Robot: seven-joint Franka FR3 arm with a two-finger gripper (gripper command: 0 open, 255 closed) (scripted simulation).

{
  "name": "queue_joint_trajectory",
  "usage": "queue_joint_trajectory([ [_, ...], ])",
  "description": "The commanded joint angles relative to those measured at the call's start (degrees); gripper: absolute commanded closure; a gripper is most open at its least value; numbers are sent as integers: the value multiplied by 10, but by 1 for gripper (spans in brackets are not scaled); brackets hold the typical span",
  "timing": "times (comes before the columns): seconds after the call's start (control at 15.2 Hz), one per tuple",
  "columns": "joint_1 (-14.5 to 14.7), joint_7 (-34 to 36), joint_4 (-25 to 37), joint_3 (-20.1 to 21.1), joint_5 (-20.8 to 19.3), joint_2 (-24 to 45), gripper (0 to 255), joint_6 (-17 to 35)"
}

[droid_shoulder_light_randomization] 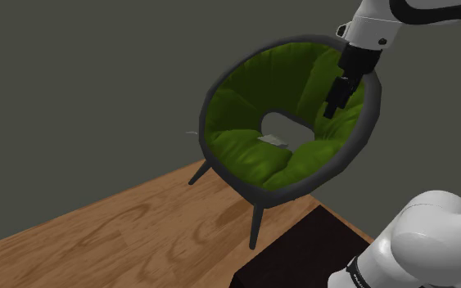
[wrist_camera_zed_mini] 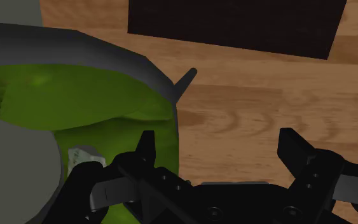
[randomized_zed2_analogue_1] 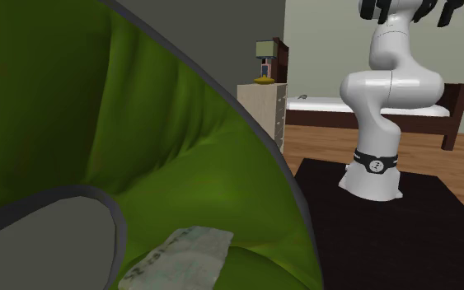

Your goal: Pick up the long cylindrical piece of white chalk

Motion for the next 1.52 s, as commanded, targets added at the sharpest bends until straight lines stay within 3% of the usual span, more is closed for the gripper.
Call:
queue_joint_trajectory([
  [0.0, 0, 0, 0, 0, 0, 0, 0, 0],
  [0.79, -51, 119, -21, 91, -160, 223, 0, 161],
  [1.12, -78, 194, 9, 116, -257, 340, 0, 191],
  [1.45, -93, 270, 61, 124, -364, 463, 0, 187],
])
